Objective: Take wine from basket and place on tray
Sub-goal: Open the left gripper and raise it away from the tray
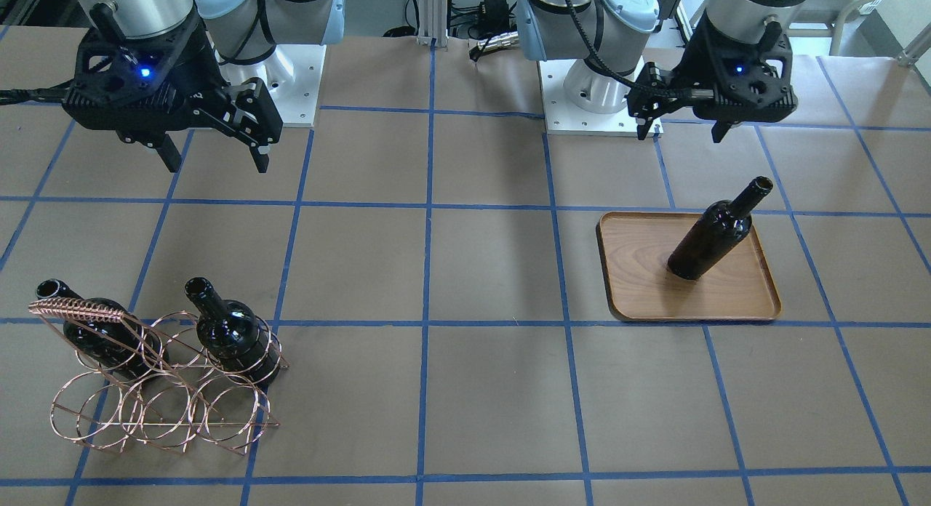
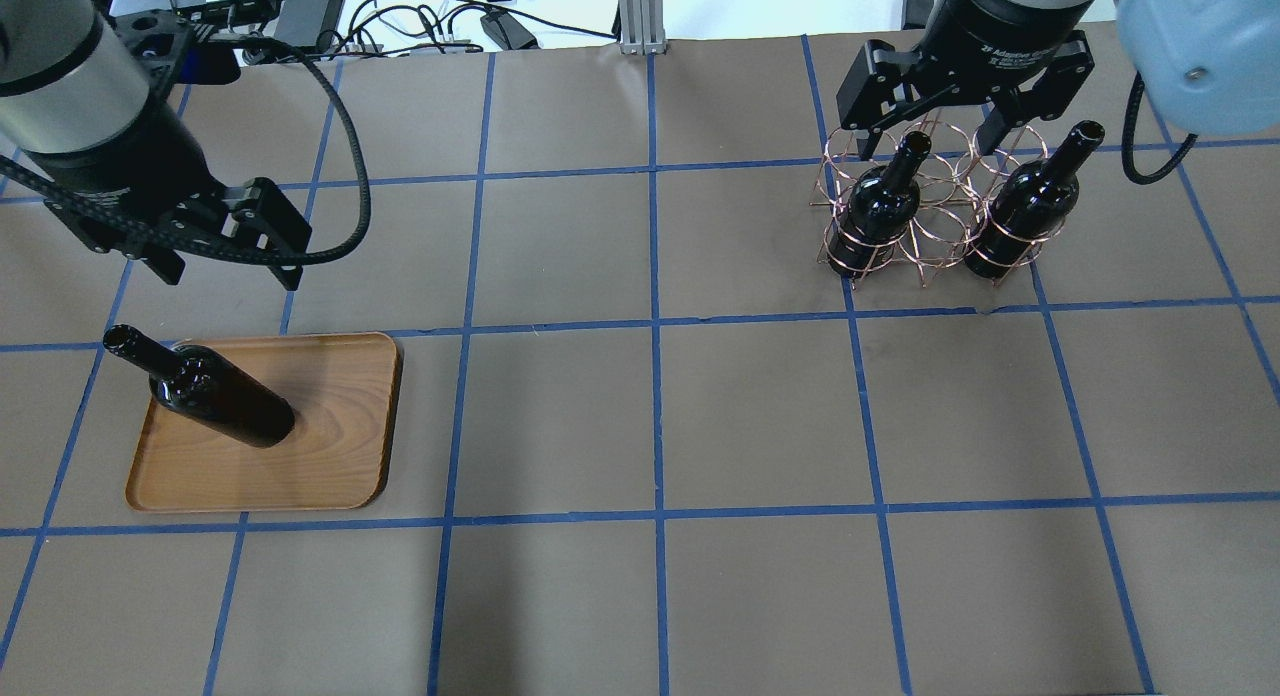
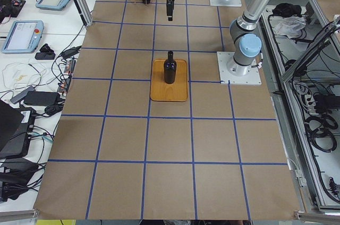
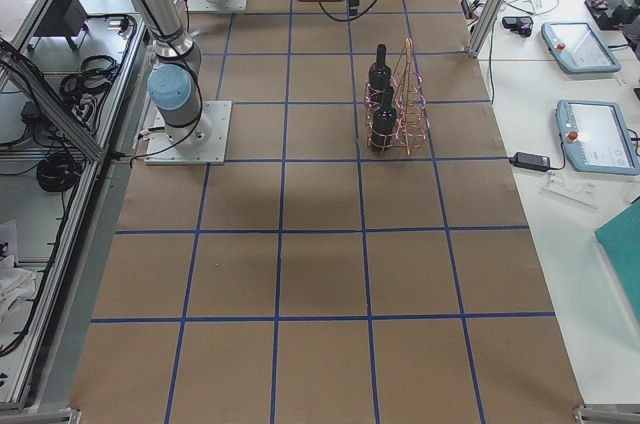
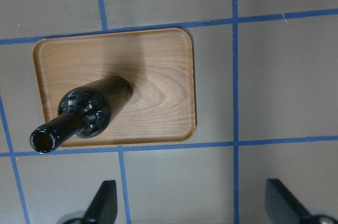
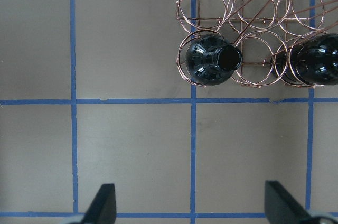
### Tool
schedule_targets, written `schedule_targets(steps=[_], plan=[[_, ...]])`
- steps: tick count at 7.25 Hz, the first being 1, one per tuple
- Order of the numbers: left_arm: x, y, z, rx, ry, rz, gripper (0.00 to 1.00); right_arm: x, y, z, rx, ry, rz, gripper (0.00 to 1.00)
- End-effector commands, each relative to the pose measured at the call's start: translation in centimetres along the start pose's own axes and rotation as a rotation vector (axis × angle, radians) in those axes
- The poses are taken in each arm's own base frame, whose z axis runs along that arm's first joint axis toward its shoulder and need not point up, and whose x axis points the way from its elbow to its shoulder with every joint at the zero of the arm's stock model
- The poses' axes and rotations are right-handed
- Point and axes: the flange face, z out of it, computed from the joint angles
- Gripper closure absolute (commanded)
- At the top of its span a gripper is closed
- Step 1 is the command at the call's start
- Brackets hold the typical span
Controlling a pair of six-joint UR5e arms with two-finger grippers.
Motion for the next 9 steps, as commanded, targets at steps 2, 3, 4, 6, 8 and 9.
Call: schedule_targets(steps=[2, 3, 4, 6, 8, 9], plan=[[4.1, 1.0, -0.9, 0.037, 0.059, 0.053, 0.0, 0.0, 0.0, 0.0, 0.0, 0.0, -0.001, 0.0], [5.0, 1.4, -1.2, 0.043, 0.055, 0.063, 0.0, 0.0, 0.0, 0.0, 0.0, 0.0, 0.001, 0.0], [5.1, 1.4, -1.3, 0.048, 0.058, 0.009, 0.0, 0.0, 0.0, 0.0, 0.0, 0.0, -0.001, 0.0], [5.0, 1.3, -1.3, 0.053, 0.051, 0.006, 0.0, 0.0, 0.0, 0.1, -0.001, 0.003, -0.001, 0.0], [5.0, 1.2, -1.2, 0.052, 0.055, 0.006, 0.0, 0.0, 0.0, 0.1, -0.001, 0.003, -0.001, 0.0], [5.0, 1.3, -1.3, 0.053, 0.054, 0.004, 0.0, 0.0, 0.0, 0.1, -0.001, 0.003, -0.001, 0.0]])
